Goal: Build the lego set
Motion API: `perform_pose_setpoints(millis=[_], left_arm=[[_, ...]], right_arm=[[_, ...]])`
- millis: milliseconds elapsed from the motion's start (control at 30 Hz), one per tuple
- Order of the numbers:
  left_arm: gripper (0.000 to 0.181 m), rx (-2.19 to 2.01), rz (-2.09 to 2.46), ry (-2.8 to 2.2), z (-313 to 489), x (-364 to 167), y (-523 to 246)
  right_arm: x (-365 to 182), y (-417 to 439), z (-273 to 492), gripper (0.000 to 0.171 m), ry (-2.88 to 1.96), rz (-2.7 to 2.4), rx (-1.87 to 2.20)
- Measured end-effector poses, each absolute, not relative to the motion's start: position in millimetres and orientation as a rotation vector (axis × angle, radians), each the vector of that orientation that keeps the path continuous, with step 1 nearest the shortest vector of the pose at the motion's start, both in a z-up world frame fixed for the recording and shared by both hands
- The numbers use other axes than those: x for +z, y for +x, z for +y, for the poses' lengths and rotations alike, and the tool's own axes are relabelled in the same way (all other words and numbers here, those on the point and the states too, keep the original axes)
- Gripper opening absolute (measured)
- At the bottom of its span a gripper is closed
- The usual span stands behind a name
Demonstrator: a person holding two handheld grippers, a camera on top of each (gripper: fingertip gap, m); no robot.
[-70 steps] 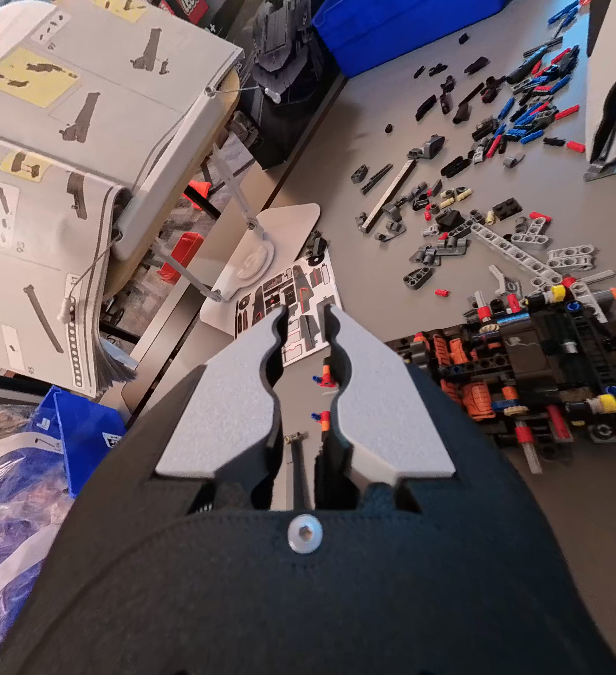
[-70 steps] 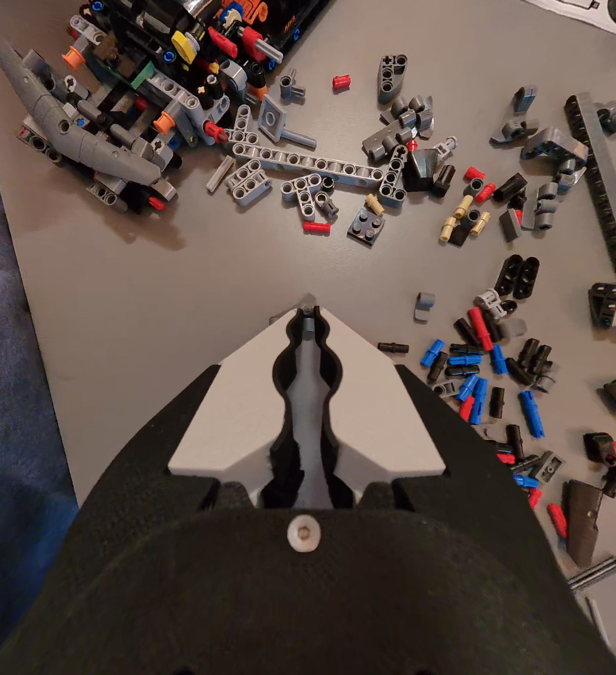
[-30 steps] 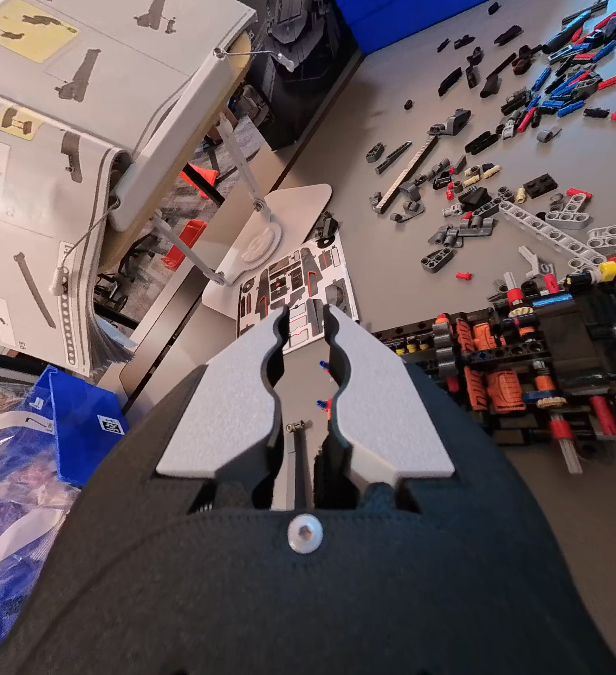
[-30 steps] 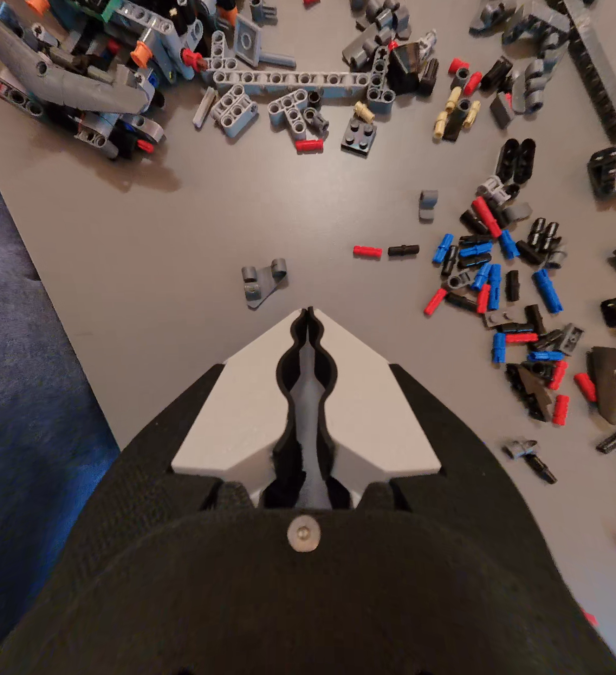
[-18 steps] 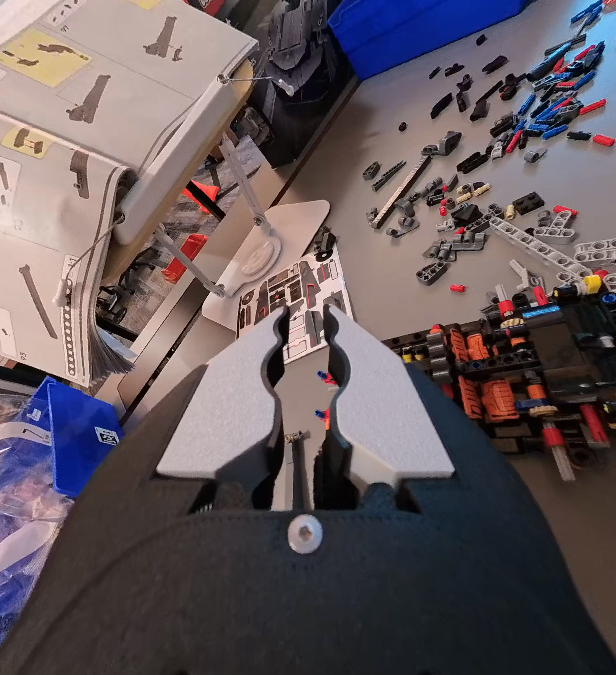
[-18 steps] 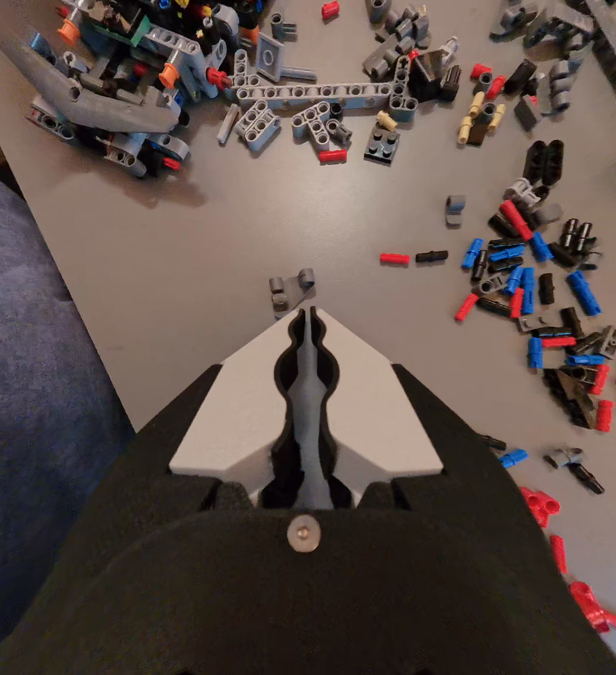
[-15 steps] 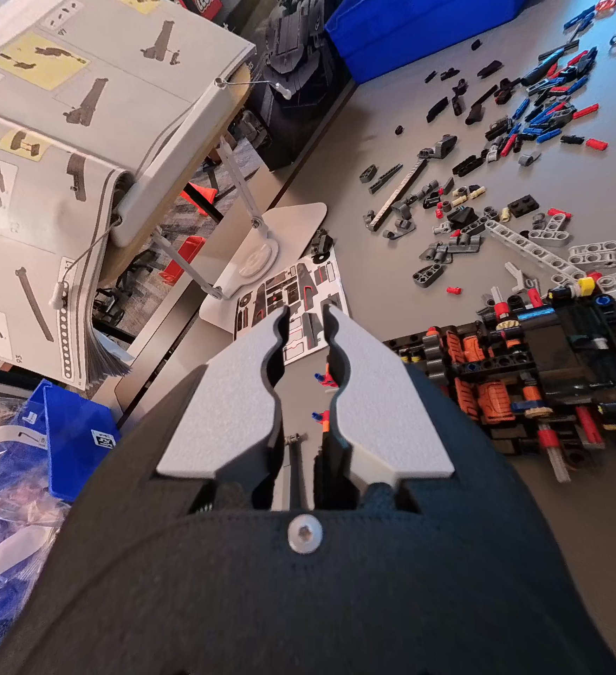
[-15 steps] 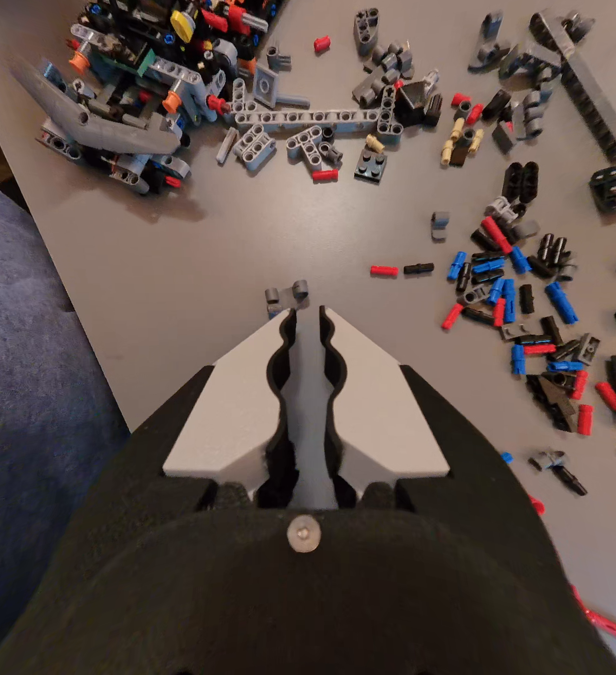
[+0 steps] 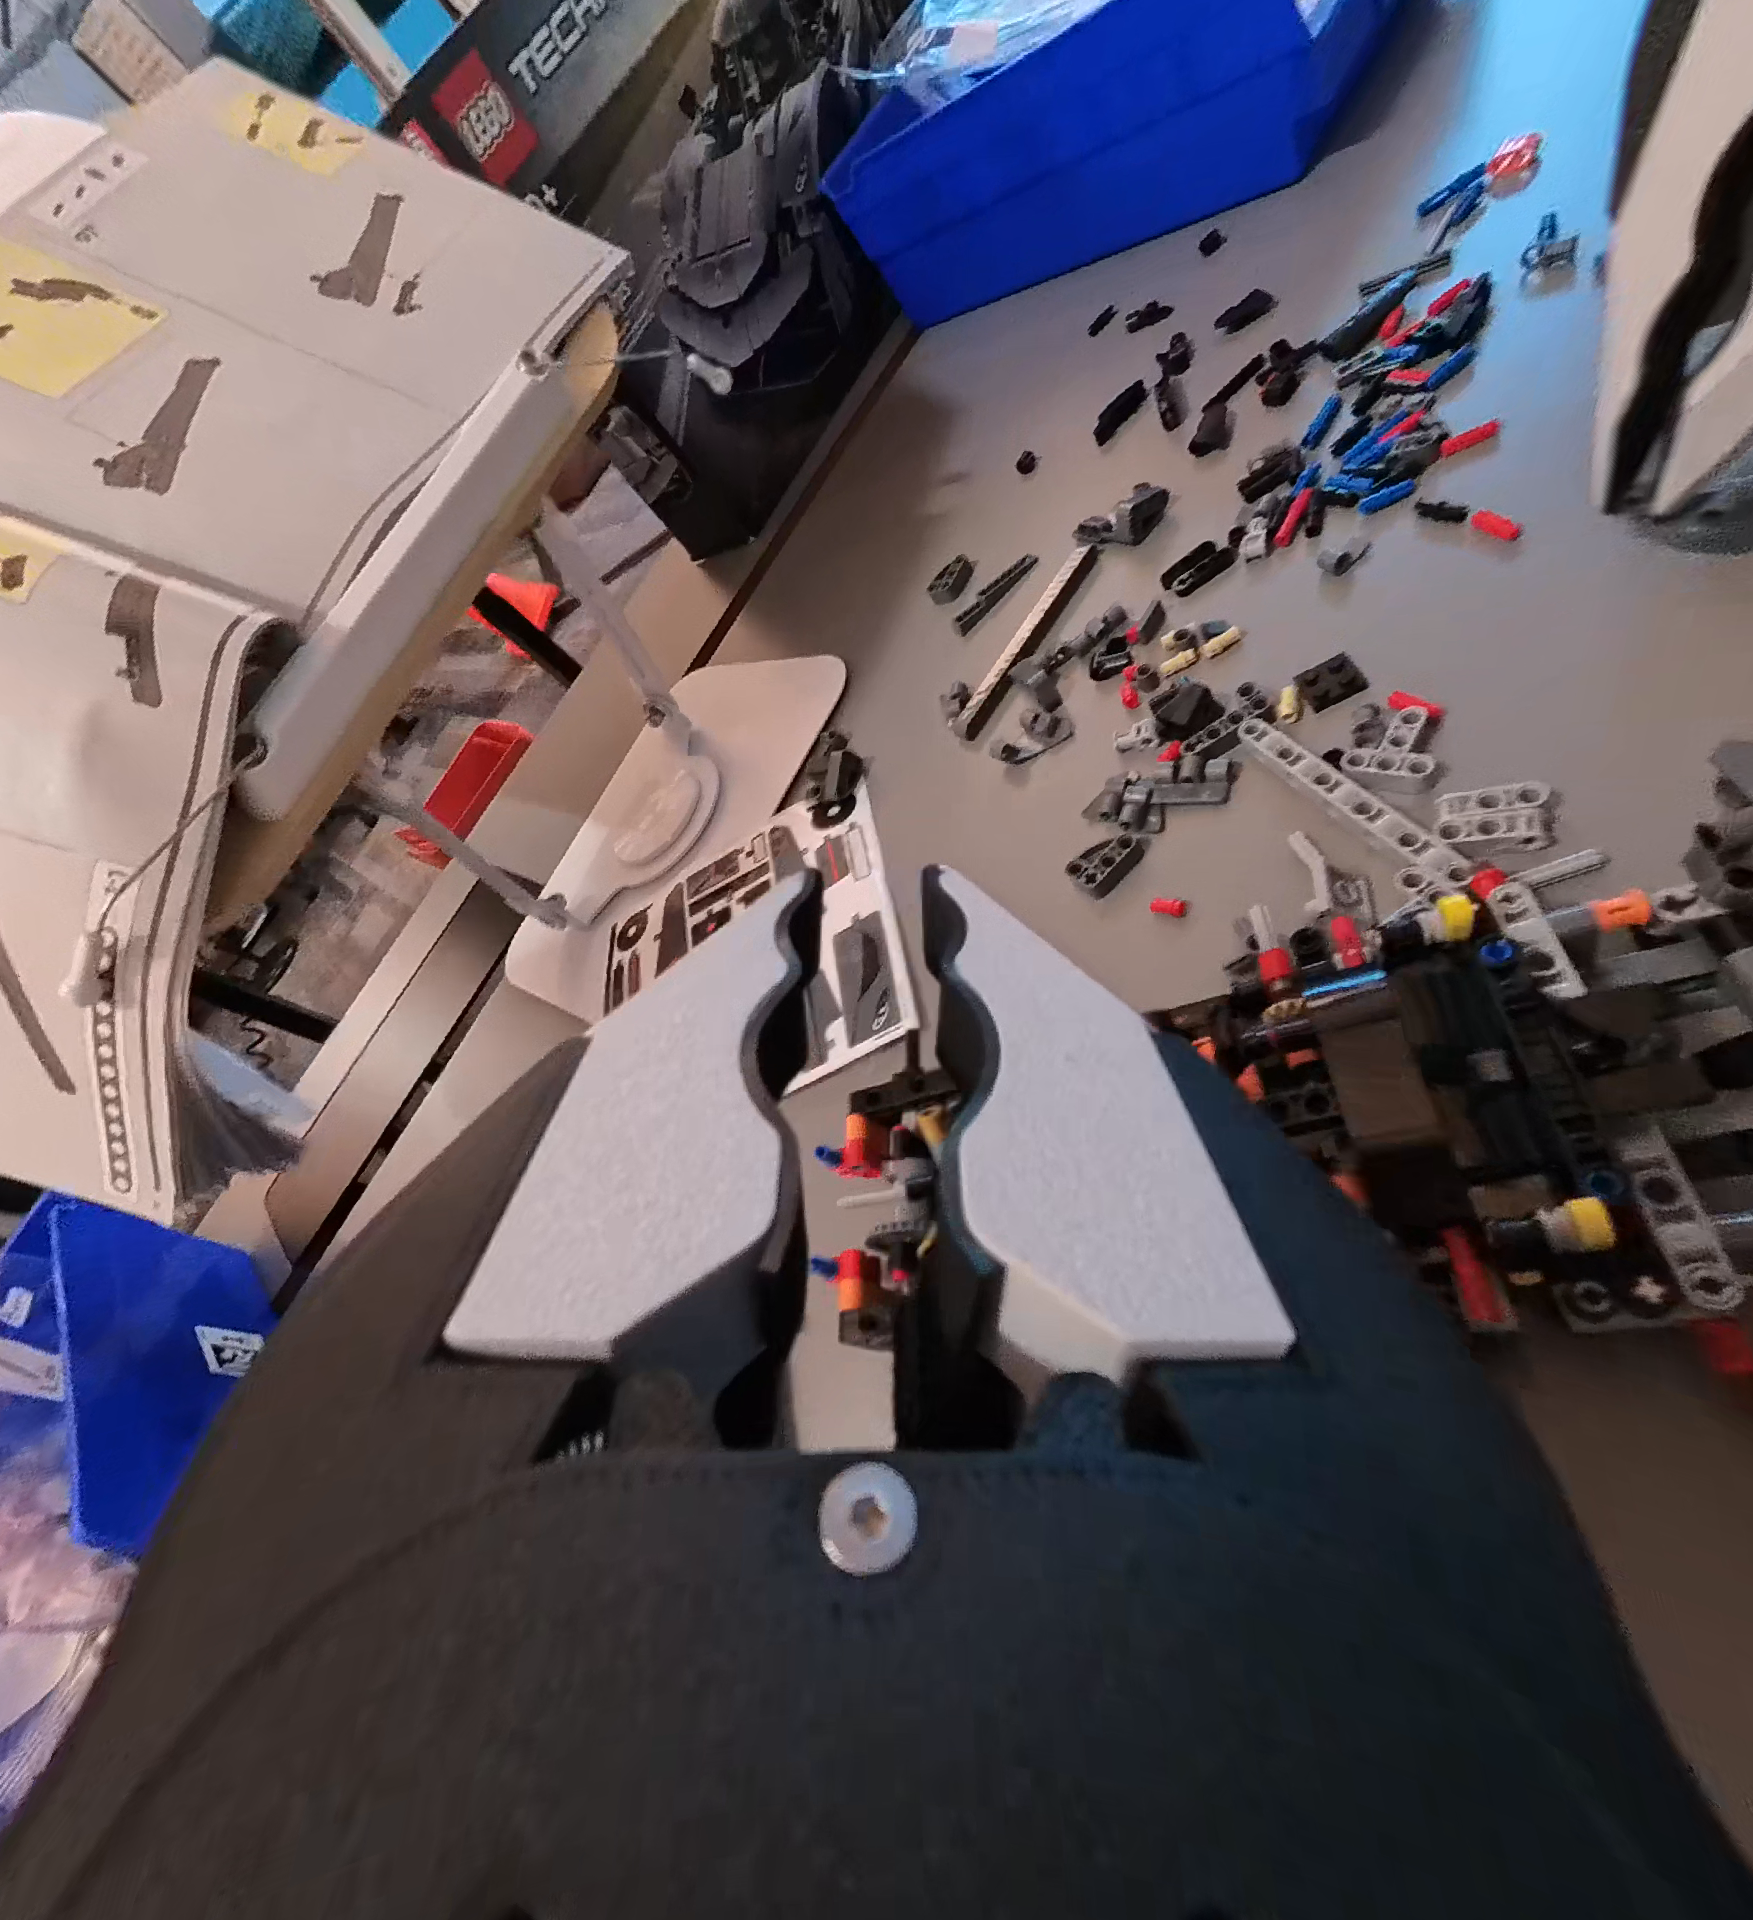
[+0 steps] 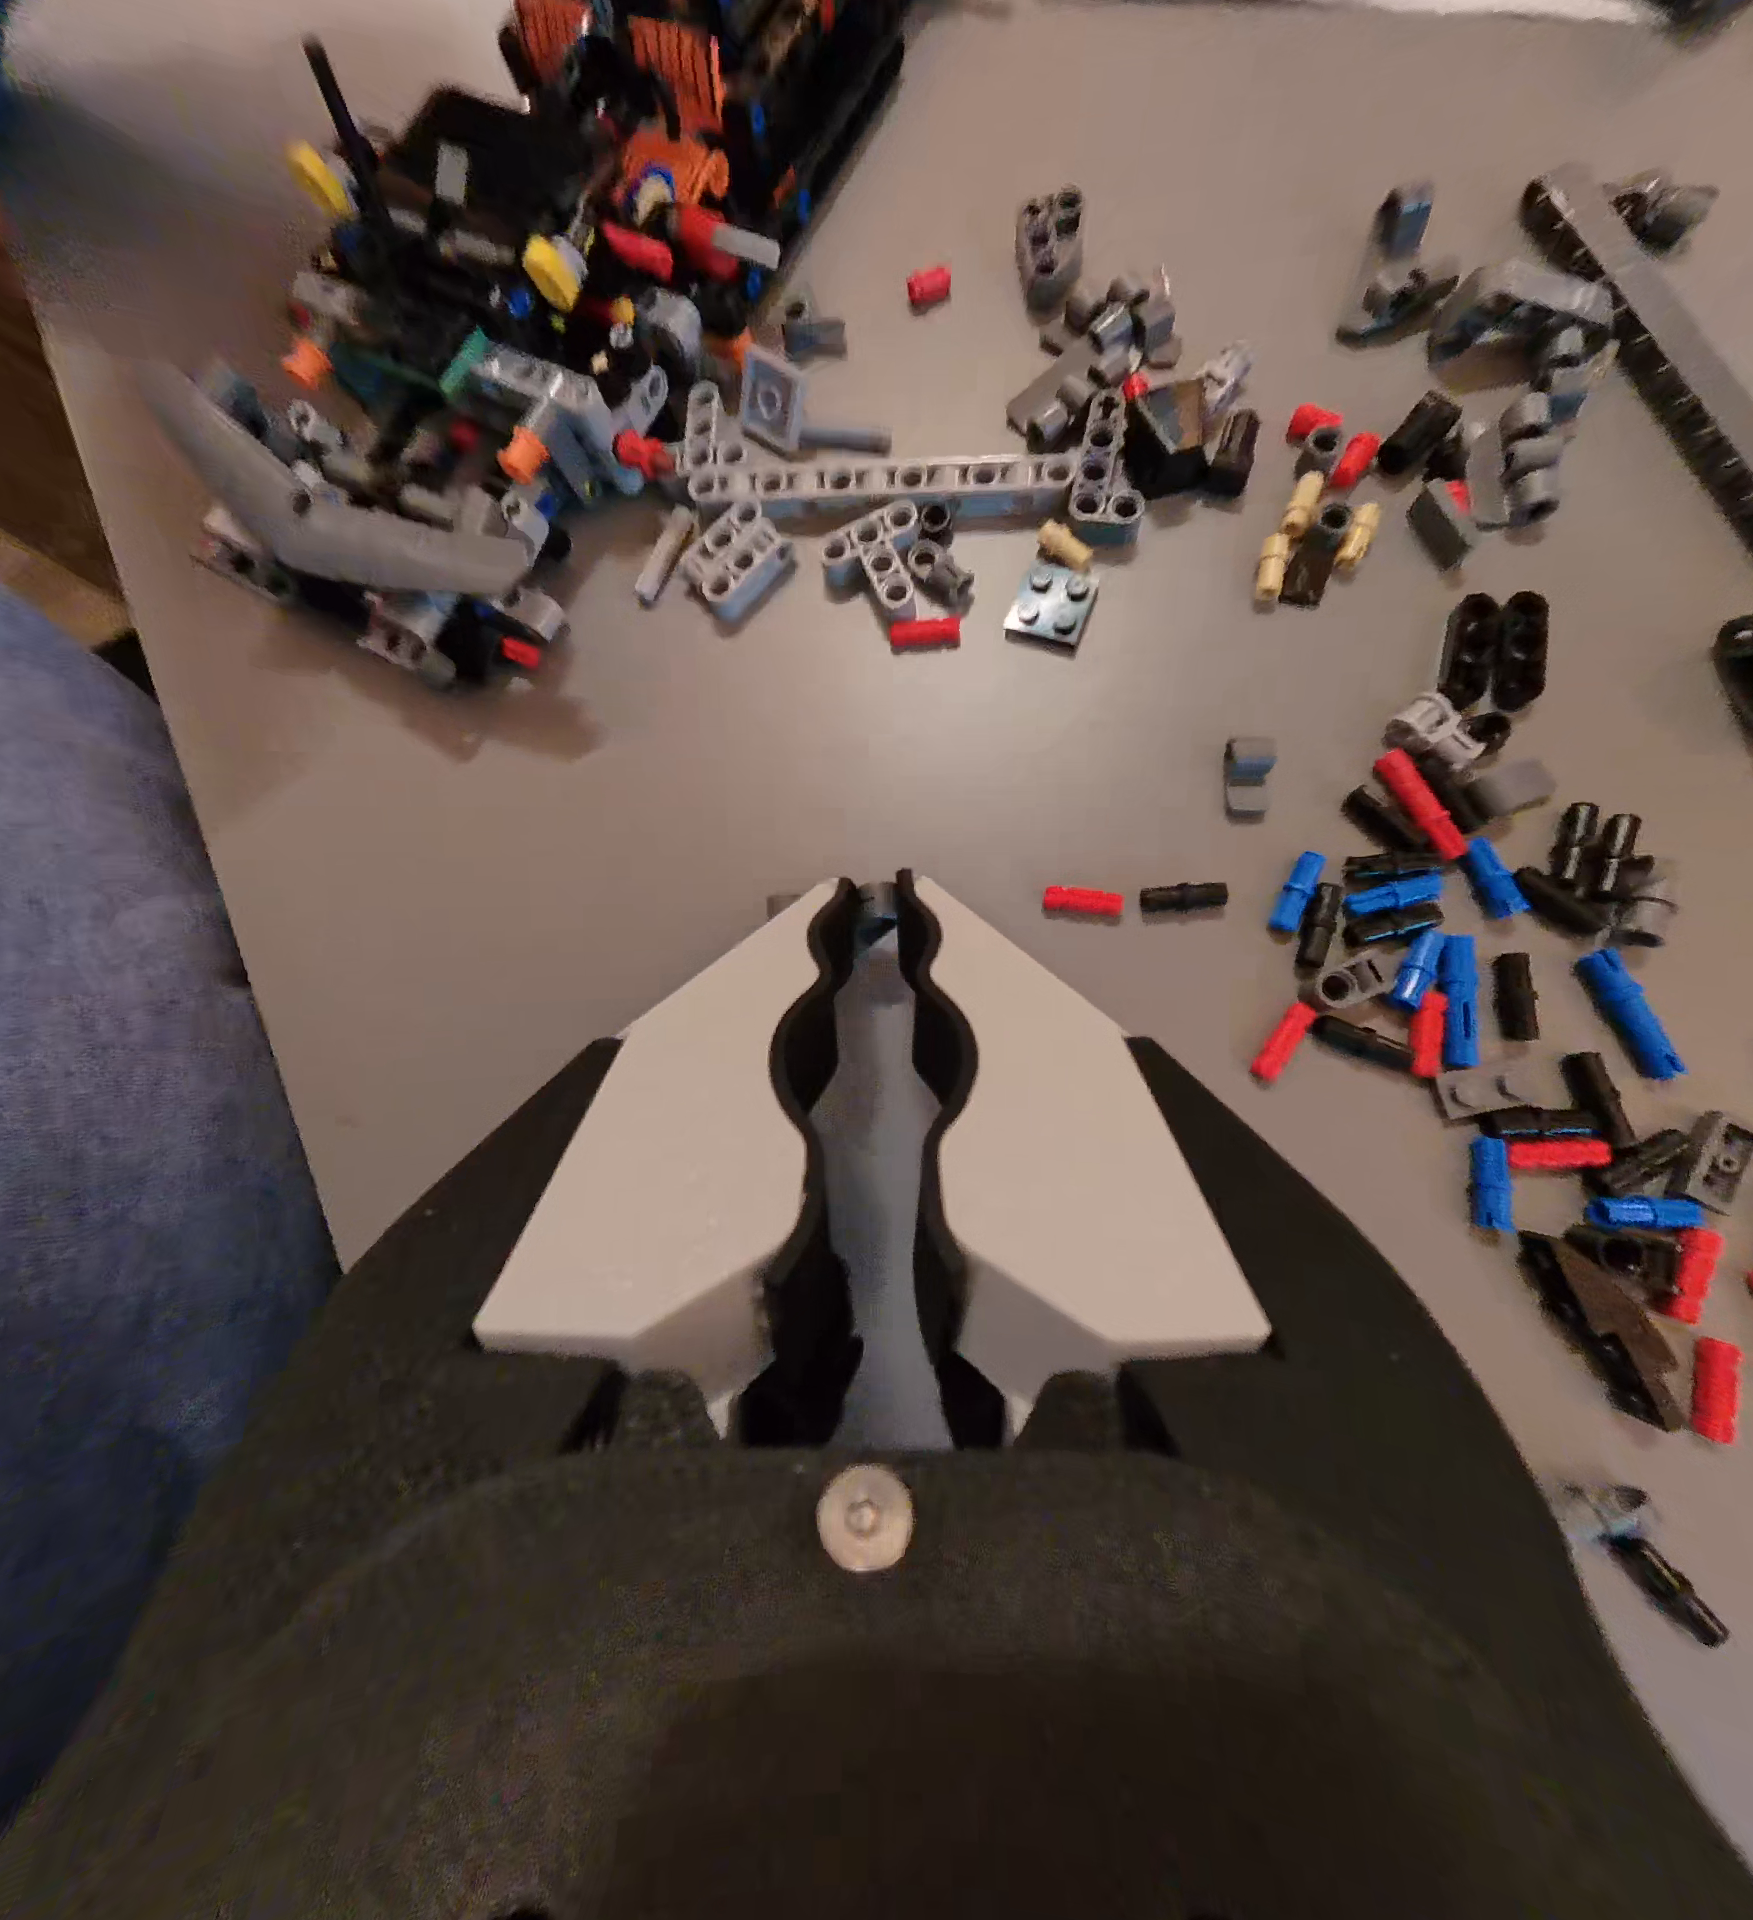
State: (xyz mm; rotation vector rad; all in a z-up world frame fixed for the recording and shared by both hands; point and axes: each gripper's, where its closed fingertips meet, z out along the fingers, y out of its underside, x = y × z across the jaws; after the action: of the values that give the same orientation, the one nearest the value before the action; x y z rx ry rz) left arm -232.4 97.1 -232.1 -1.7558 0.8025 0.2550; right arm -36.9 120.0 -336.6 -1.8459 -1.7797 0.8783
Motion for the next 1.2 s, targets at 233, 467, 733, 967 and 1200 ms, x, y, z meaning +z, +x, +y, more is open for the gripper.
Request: perform_pose_setpoints(millis=[233,467,733,967,1200], left_arm=[[0.023,0.018,0.767,-1.792,105.4,-222.8,-184.3],[0.029,-0.084,0.816,-1.760,119.6,-215.0,-157.1],[0.034,-0.383,0.713,-1.705,139.1,-188.3,-144.7],[0.030,-0.548,0.623,-1.655,151.6,-171.9,-145.2],[0.025,-0.688,0.578,-1.629,158.7,-166.3,-142.5]], right_arm=[[-289.7,-63.5,135.3,0.005,-1.704,-1.676,0.958],[-216.0,-106.1,142.6,0.005,-1.431,-1.626,0.976],[-164.3,-148.0,148.9,0.005,-1.255,-1.552,0.987],[-148.5,-167.0,159.0,0.004,-1.210,-1.448,1.035],[-143.1,-171.6,164.3,0.005,-1.184,-1.408,1.035]])
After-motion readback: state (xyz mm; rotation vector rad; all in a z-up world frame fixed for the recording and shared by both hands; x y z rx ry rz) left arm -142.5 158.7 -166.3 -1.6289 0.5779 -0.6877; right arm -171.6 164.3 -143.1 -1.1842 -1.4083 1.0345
